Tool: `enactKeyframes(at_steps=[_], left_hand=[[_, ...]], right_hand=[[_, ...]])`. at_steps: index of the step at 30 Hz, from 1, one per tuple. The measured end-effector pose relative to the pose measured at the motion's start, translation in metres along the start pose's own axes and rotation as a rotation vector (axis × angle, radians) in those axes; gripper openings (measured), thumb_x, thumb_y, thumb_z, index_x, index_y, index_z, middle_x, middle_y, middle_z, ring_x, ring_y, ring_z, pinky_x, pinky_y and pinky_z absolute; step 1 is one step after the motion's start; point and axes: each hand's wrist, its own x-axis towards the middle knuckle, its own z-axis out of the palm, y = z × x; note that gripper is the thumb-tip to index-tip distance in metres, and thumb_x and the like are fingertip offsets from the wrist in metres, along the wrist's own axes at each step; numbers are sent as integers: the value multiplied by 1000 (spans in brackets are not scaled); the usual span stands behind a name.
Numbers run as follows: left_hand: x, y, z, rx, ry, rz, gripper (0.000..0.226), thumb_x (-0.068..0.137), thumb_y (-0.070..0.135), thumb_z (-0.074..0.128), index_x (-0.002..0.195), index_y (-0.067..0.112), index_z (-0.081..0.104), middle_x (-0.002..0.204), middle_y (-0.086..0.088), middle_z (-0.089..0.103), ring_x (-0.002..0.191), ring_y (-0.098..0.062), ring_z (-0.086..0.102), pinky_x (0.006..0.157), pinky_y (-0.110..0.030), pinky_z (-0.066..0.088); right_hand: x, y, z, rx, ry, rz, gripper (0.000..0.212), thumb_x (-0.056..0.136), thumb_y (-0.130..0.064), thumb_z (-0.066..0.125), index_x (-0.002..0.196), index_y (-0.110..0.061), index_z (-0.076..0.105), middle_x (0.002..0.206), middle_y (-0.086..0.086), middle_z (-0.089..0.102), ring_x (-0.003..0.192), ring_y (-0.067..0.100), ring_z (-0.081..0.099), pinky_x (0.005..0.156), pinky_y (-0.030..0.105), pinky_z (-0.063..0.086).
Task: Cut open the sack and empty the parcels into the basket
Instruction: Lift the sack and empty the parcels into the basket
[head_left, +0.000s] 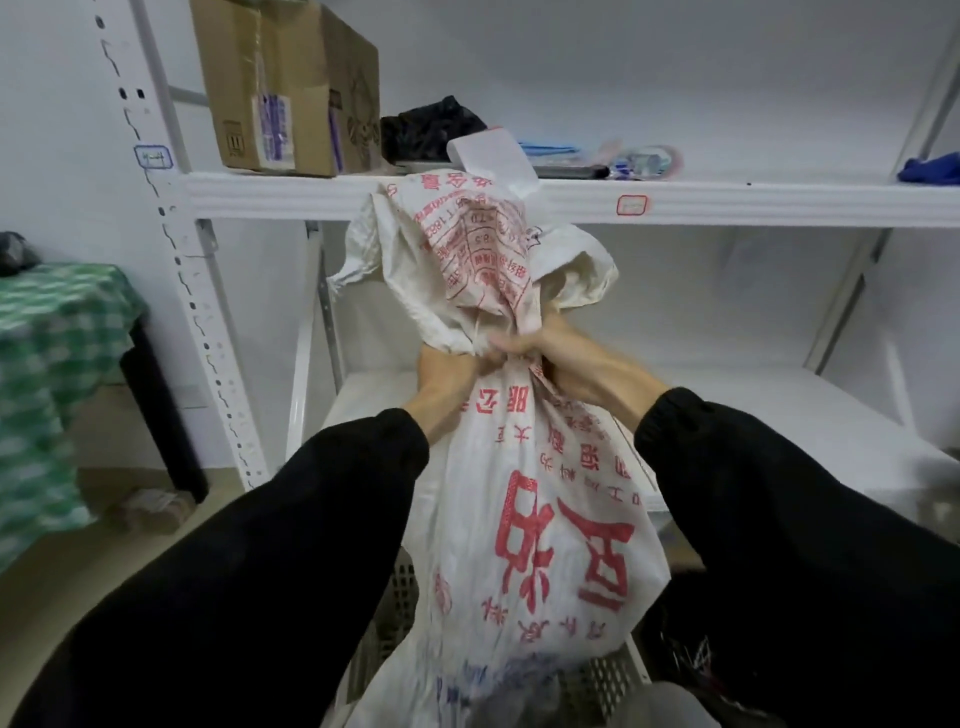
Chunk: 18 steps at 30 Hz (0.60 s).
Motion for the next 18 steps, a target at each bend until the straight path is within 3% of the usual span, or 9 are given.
enactKeyframes(at_steps=[2, 4, 6, 9, 12, 14, 18], left_hand=[[1, 2, 2, -36, 25, -50, 25, 72, -8, 80, 88, 5, 65, 91, -13, 74, 79, -26, 74, 63, -37, 62], [4, 3, 3, -122, 43, -129, 24, 72, -7, 80, 88, -1, 64, 87, -17, 72, 76, -29, 73, 61, -39, 62], [8, 4, 4, -175, 6, -184, 36, 67, -7, 83, 98, -10, 64, 90, -21, 72, 79, -34, 74, 69, -51, 62], [3, 7, 9, -180, -49, -223, 41, 68, -6, 83, 104, -10, 64, 89, -22, 74, 78, -35, 74, 73, -56, 60], [-2, 1, 10, -179, -92, -193, 17, 72, -8, 80, 84, -1, 70, 76, -13, 75, 74, -30, 75, 74, -47, 62], [-3, 1, 3, -153, -134, -185, 21, 71, -6, 83, 88, 0, 72, 78, -11, 77, 74, -26, 75, 70, -40, 62], [3, 7, -17, 37, -248, -172, 31, 71, 2, 85, 97, 7, 69, 90, -7, 76, 79, -18, 75, 66, -30, 60]], right_hand=[[-13, 18, -14, -204, 11, -54, 71, 75, -10, 81, 134, -20, 43, 118, -6, 66, 106, 9, 65, 88, 22, 54], [-27, 37, -23, -399, 87, -41, 70, 72, -20, 85, 129, -28, 45, 118, -17, 62, 105, 0, 62, 86, 13, 50], [-33, 57, -26, -505, 219, 8, 64, 72, -31, 84, 128, -26, 54, 113, -14, 65, 104, 9, 64, 85, 21, 51], [-29, 72, -16, -653, 497, -37, 29, 85, -28, 72, 107, -10, 68, 91, -1, 66, 86, 20, 63, 71, 24, 44], [-26, 83, -8, -656, 605, -33, 28, 90, -33, 67, 83, -6, 67, 83, 9, 68, 78, 28, 63, 67, 33, 49], [-26, 88, -7, -691, 671, -40, 27, 92, -27, 64, 81, -3, 67, 79, 10, 65, 76, 30, 60, 65, 35, 48], [-28, 81, 1, -764, 775, -75, 20, 88, -3, 53, 69, -2, 58, 69, 11, 57, 68, 32, 54, 59, 32, 32]])
